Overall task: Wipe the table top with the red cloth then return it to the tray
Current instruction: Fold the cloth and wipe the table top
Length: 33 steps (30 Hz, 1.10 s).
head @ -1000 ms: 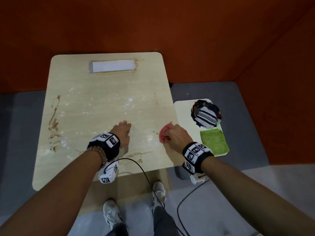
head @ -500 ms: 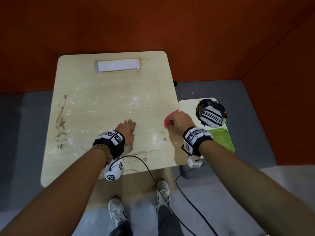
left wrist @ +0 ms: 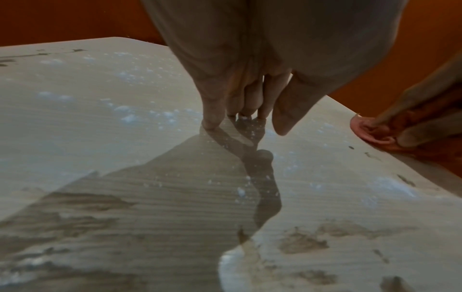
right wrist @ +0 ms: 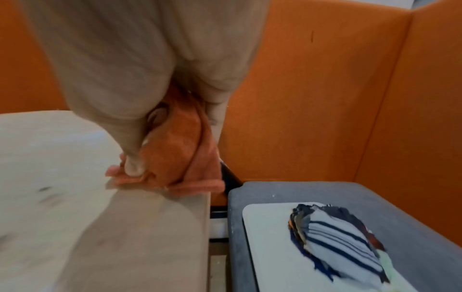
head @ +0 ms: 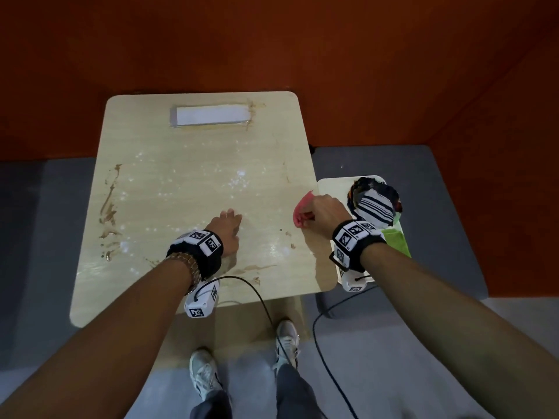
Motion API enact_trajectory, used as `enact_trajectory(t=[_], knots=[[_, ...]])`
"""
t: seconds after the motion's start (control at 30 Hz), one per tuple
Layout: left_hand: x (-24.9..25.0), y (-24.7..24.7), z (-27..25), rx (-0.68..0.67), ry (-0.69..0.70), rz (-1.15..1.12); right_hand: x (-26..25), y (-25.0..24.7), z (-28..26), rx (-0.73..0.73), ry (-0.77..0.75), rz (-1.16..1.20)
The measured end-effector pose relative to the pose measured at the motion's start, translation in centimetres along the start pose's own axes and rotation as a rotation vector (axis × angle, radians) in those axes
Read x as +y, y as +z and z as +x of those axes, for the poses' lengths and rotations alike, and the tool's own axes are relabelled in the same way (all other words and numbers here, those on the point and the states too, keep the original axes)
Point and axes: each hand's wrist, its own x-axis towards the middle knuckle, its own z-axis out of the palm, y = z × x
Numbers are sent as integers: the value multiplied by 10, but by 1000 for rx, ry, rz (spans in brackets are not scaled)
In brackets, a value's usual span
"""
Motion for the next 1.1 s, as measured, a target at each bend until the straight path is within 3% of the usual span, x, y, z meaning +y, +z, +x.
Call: enact_trajectory(t=[0.3, 0.43, 0.53, 0.83, 1.1], knots=[[1, -1, -2, 22, 21, 14, -1, 16, -37, -121, -75, 116], [1, -4, -2, 11, 24, 26, 7, 10, -25, 58, 124, 266], [3, -2, -2, 8, 20, 26, 3, 17, -31, 4, 206, 214], [5, 1, -1, 18, 19, 24, -28, 43, -47, 51, 399, 360], [0, 0, -1, 13, 27, 1, -69, 46, -32, 24, 369, 639]])
